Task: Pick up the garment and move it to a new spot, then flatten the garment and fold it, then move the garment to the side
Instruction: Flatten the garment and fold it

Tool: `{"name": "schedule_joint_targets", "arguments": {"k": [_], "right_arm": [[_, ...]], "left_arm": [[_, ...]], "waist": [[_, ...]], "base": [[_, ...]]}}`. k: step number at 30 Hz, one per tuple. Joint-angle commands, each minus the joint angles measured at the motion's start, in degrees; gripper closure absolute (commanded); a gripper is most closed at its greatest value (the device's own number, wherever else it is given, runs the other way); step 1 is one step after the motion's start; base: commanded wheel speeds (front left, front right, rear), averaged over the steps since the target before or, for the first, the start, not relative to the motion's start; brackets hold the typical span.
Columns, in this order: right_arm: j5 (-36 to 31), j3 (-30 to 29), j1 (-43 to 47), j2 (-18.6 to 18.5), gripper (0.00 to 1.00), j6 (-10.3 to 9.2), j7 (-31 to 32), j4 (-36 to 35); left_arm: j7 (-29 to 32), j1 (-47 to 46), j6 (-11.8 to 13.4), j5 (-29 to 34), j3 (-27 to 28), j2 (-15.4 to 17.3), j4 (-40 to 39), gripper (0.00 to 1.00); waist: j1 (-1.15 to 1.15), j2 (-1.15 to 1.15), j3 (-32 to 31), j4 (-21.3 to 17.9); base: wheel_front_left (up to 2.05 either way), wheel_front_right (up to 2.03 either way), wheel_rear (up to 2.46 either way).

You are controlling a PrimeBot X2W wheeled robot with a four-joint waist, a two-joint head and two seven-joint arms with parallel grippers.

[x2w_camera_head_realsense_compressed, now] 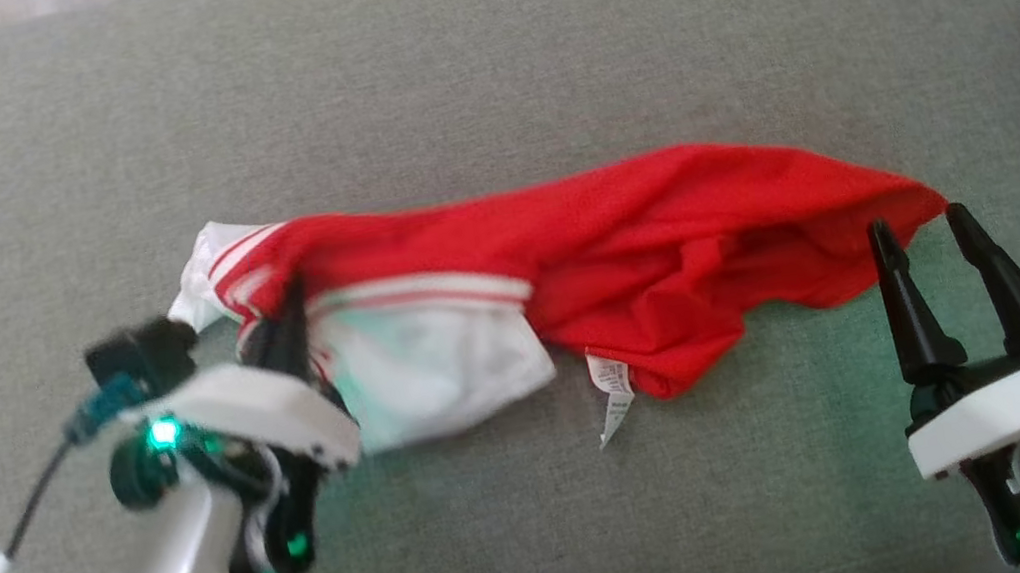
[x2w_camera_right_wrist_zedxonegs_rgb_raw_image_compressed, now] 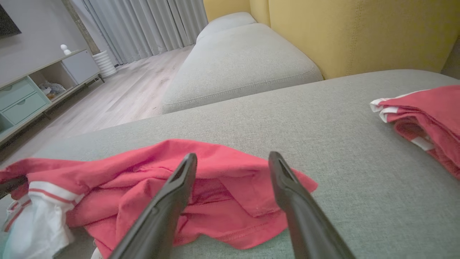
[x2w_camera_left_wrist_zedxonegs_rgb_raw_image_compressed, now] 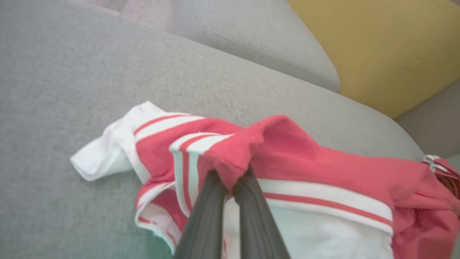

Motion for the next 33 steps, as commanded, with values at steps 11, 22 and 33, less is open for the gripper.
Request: {"name": "schedule_joint_targets", "arguments": {"k": [11, 22, 33], "right_arm": [[-0.2, 0.81, -2.44, -0.3, 0.0, -0.04, -0.8, -2.19], [-3.44, 2.03, -2.11, -0.67, 0.0, -0.04, 0.57, -5.46], [-3.85, 2.71, -0.32, -1.2, 0.0, -0.04, 3.12, -7.86]], "left_arm": [[-8.71, -8.69, -3.76, 1.6, 3.17, -0.68, 12.19, 0.0], [-23.44, -0.14, 8.26, 17.17, 3.8, 5.16, 4.32, 0.0], [-20.26, 12.72, 15.92, 22.43, 3.18, 10.03, -11.59, 0.0]], "waist": [[-0.01, 0.0, 0.53, -0.3], [-0.01, 0.0, -2.59, 2.3], [-0.01, 0.0, -5.94, 4.51]], "base": [[0.0, 0.0, 0.0], [0.0, 0.0, 0.0], [0.0, 0.0, 0.0]]}}
